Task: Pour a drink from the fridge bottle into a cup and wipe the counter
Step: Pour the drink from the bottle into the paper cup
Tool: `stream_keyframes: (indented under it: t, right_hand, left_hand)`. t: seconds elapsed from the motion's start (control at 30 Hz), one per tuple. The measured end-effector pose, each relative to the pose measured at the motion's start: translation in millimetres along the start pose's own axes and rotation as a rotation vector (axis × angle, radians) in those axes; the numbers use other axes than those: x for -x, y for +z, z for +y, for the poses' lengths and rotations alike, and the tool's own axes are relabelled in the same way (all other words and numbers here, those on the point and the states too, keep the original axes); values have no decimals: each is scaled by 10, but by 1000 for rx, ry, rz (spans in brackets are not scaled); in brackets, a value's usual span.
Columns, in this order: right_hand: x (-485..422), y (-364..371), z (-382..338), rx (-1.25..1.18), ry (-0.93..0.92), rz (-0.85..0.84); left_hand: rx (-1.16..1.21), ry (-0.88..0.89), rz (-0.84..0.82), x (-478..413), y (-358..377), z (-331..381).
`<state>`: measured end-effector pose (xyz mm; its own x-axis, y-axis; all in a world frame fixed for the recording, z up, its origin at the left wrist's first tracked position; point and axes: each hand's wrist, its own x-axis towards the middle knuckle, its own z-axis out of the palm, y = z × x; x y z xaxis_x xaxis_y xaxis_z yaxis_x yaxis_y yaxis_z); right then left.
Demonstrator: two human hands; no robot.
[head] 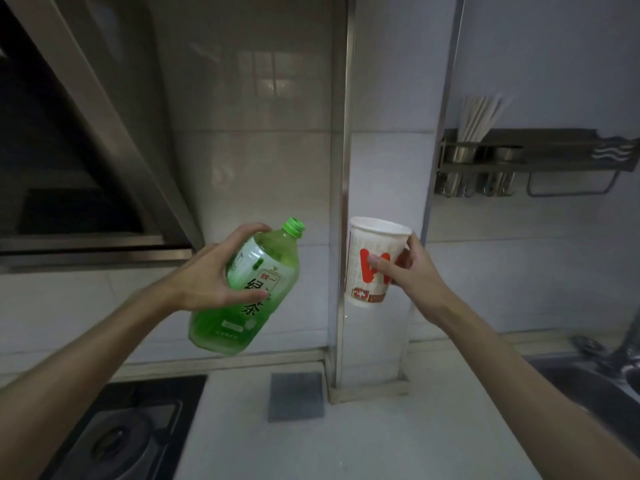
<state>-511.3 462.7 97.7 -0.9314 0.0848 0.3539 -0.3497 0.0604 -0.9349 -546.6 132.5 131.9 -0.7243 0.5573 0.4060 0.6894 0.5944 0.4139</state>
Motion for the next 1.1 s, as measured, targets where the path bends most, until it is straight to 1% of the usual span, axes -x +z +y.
stream_keyframes:
  t: [0.1, 0.2, 0.37, 0.6, 0.77, 1.1]
  right_hand:
    - [-8, -11, 53, 48, 4, 27]
    - [10, -33, 175, 144, 11, 44]
    - [133, -72, 528, 209, 59, 64]
    - [400, -152, 1299, 209, 208, 81]
    - [657, -174, 1871, 200, 300, 124]
    - [1049, -256, 2850, 292, 398, 124]
  left_hand:
    - [139, -29, 51, 135, 302, -141]
    - [202, -69, 75, 239, 582, -217]
    - [225, -158, 13, 437, 1003, -337]
    - [295, -246, -50, 757, 1550, -525]
    - [371, -310, -19, 1000, 1941, -628]
    - [452, -455, -38, 1401, 2661, -819]
